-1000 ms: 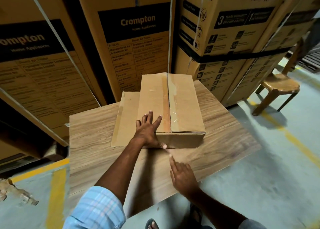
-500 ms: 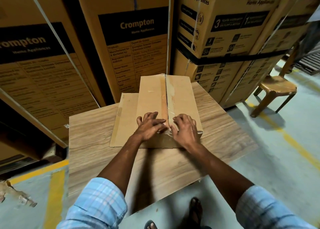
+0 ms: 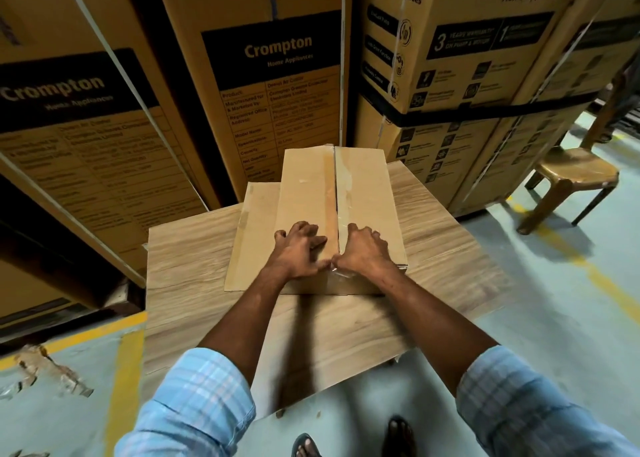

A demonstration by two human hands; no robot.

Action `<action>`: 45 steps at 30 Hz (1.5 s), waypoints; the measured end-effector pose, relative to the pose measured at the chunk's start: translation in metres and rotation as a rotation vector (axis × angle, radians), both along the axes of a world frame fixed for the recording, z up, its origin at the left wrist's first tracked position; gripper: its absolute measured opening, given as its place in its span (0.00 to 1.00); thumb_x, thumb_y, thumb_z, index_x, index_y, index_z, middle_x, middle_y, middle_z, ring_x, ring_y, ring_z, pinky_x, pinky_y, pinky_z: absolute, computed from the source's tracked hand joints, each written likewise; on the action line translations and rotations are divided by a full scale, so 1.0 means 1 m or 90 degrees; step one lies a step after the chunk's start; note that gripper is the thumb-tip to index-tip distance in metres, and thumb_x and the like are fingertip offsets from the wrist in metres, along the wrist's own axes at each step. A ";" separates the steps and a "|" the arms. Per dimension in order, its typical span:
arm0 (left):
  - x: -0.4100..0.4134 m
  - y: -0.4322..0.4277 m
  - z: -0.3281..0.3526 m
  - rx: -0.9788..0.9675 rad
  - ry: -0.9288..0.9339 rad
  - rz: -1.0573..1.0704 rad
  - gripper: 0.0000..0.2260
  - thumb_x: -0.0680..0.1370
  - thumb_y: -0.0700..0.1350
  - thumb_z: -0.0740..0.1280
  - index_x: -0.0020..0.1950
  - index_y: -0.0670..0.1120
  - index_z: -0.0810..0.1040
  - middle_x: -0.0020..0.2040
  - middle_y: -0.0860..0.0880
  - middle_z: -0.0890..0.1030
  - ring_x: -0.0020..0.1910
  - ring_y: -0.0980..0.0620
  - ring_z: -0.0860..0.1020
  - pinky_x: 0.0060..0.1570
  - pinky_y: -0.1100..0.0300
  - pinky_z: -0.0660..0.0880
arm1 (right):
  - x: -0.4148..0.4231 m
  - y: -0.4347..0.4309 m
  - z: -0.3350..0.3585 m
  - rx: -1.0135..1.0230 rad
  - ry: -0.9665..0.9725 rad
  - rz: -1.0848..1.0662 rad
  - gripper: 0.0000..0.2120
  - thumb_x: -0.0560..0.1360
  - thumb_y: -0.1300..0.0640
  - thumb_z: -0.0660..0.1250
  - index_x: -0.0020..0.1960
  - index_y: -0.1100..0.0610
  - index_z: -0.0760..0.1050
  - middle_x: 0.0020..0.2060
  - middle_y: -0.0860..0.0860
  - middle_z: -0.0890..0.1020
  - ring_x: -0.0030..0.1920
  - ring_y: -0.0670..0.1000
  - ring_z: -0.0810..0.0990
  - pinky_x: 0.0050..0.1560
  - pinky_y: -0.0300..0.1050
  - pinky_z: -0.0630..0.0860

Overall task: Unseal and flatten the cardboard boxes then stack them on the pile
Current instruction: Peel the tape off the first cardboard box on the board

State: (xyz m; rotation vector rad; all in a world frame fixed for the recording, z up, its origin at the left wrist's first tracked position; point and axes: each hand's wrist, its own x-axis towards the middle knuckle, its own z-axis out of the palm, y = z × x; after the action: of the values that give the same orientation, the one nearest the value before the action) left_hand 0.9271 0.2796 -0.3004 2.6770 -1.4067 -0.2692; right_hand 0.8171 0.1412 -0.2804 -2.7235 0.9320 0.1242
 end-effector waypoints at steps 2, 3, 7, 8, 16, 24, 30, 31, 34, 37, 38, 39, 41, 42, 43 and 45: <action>-0.003 -0.002 0.002 0.036 -0.036 -0.009 0.32 0.77 0.69 0.63 0.77 0.56 0.69 0.79 0.51 0.65 0.78 0.49 0.58 0.69 0.44 0.62 | 0.001 -0.005 0.008 -0.001 0.002 0.022 0.36 0.64 0.39 0.78 0.64 0.58 0.74 0.57 0.57 0.80 0.60 0.60 0.78 0.57 0.53 0.79; -0.005 -0.004 0.004 0.050 -0.055 -0.016 0.33 0.76 0.71 0.61 0.77 0.56 0.69 0.79 0.50 0.66 0.78 0.49 0.60 0.68 0.44 0.64 | 0.000 -0.008 0.010 -0.004 -0.002 0.033 0.32 0.65 0.42 0.78 0.62 0.58 0.75 0.57 0.57 0.80 0.58 0.60 0.79 0.57 0.52 0.79; -0.021 -0.019 0.005 0.034 -0.162 -0.065 0.29 0.75 0.74 0.57 0.60 0.53 0.77 0.63 0.47 0.78 0.63 0.45 0.76 0.55 0.49 0.70 | -0.013 -0.026 0.006 -0.034 -0.033 0.053 0.19 0.70 0.55 0.75 0.58 0.59 0.76 0.53 0.59 0.83 0.55 0.62 0.82 0.54 0.51 0.80; -0.027 -0.023 0.005 0.032 -0.191 -0.085 0.29 0.76 0.73 0.56 0.58 0.51 0.77 0.58 0.46 0.79 0.57 0.44 0.78 0.52 0.50 0.72 | -0.017 -0.030 0.004 -0.053 -0.041 0.074 0.17 0.72 0.58 0.74 0.58 0.60 0.76 0.52 0.59 0.83 0.54 0.62 0.82 0.53 0.51 0.80; -0.068 -0.045 -0.022 0.065 -0.201 -0.050 0.28 0.82 0.61 0.52 0.62 0.41 0.80 0.52 0.34 0.82 0.49 0.35 0.82 0.43 0.49 0.80 | -0.037 -0.051 0.000 -0.155 -0.013 0.095 0.22 0.75 0.58 0.71 0.66 0.58 0.71 0.57 0.58 0.81 0.58 0.59 0.80 0.52 0.50 0.78; -0.078 -0.054 -0.027 0.065 -0.173 0.013 0.28 0.86 0.59 0.50 0.77 0.39 0.65 0.72 0.29 0.69 0.73 0.31 0.68 0.70 0.43 0.66 | -0.048 -0.034 -0.009 -0.137 -0.062 0.012 0.19 0.72 0.62 0.70 0.61 0.59 0.70 0.53 0.60 0.80 0.55 0.59 0.80 0.51 0.51 0.79; -0.084 -0.055 -0.034 0.081 -0.178 0.035 0.27 0.87 0.57 0.48 0.78 0.38 0.60 0.75 0.28 0.64 0.75 0.30 0.64 0.74 0.40 0.60 | -0.049 -0.053 -0.012 0.041 0.093 -0.162 0.36 0.71 0.50 0.75 0.70 0.51 0.57 0.75 0.72 0.54 0.76 0.73 0.51 0.67 0.72 0.67; -0.085 -0.055 -0.033 0.084 -0.178 0.033 0.27 0.87 0.56 0.48 0.78 0.38 0.60 0.75 0.28 0.64 0.75 0.30 0.64 0.74 0.40 0.60 | -0.044 -0.061 -0.011 0.119 0.110 -0.191 0.39 0.69 0.49 0.77 0.70 0.50 0.57 0.76 0.72 0.52 0.77 0.74 0.48 0.68 0.75 0.65; -0.081 -0.057 -0.032 0.094 -0.175 0.027 0.27 0.87 0.57 0.48 0.78 0.39 0.61 0.75 0.29 0.65 0.75 0.31 0.64 0.74 0.41 0.61 | -0.033 -0.064 -0.014 0.097 0.084 -0.136 0.30 0.70 0.57 0.74 0.67 0.56 0.64 0.69 0.71 0.70 0.73 0.74 0.63 0.64 0.72 0.71; -0.084 -0.057 -0.031 0.105 -0.184 0.024 0.27 0.87 0.56 0.48 0.78 0.37 0.60 0.75 0.28 0.64 0.75 0.30 0.64 0.74 0.40 0.61 | -0.046 -0.057 -0.013 -0.053 -0.012 0.032 0.14 0.75 0.65 0.65 0.60 0.61 0.73 0.54 0.62 0.83 0.57 0.65 0.82 0.58 0.58 0.79; -0.083 -0.054 -0.031 0.117 -0.192 0.021 0.27 0.88 0.55 0.47 0.78 0.36 0.60 0.75 0.27 0.64 0.75 0.29 0.64 0.74 0.39 0.60 | -0.055 -0.064 -0.008 -0.072 -0.029 0.055 0.11 0.76 0.66 0.64 0.57 0.61 0.77 0.50 0.61 0.85 0.52 0.62 0.84 0.53 0.53 0.80; -0.081 -0.051 -0.030 0.132 -0.202 0.019 0.26 0.88 0.54 0.47 0.78 0.35 0.60 0.74 0.26 0.64 0.75 0.29 0.64 0.74 0.39 0.60 | -0.063 -0.079 -0.001 -0.077 -0.038 0.055 0.10 0.76 0.66 0.63 0.53 0.60 0.80 0.48 0.60 0.85 0.49 0.61 0.84 0.48 0.49 0.78; -0.071 -0.045 -0.024 0.146 -0.232 0.010 0.24 0.88 0.51 0.49 0.76 0.35 0.63 0.70 0.27 0.69 0.70 0.29 0.70 0.69 0.40 0.67 | -0.082 -0.122 0.004 -0.074 -0.016 -0.008 0.09 0.76 0.64 0.63 0.50 0.58 0.82 0.47 0.60 0.85 0.49 0.60 0.83 0.45 0.45 0.73; -0.064 -0.045 -0.018 0.148 -0.251 -0.015 0.20 0.88 0.48 0.52 0.73 0.35 0.65 0.66 0.29 0.74 0.66 0.31 0.74 0.62 0.43 0.72 | -0.093 -0.140 0.004 -0.074 -0.019 -0.046 0.09 0.76 0.62 0.63 0.50 0.57 0.82 0.47 0.60 0.84 0.51 0.60 0.81 0.46 0.45 0.73; -0.061 -0.048 -0.010 0.151 -0.248 -0.049 0.17 0.87 0.44 0.54 0.71 0.35 0.67 0.61 0.32 0.78 0.60 0.34 0.77 0.52 0.47 0.74 | -0.102 -0.148 0.003 -0.077 -0.055 -0.067 0.10 0.75 0.59 0.63 0.50 0.57 0.82 0.46 0.60 0.84 0.52 0.60 0.80 0.51 0.46 0.75; -0.060 -0.057 0.003 0.174 -0.236 -0.114 0.14 0.84 0.37 0.56 0.69 0.35 0.69 0.56 0.37 0.82 0.54 0.37 0.81 0.41 0.52 0.70 | -0.106 -0.140 0.000 -0.056 -0.198 -0.064 0.14 0.74 0.53 0.63 0.55 0.57 0.81 0.40 0.58 0.83 0.54 0.60 0.78 0.57 0.52 0.75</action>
State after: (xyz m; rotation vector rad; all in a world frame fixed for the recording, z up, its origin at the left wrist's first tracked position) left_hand 0.8669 0.2225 -0.2972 2.9349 -1.8408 0.0302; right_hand 0.7113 0.0013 -0.2808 -2.6597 0.9974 -0.3567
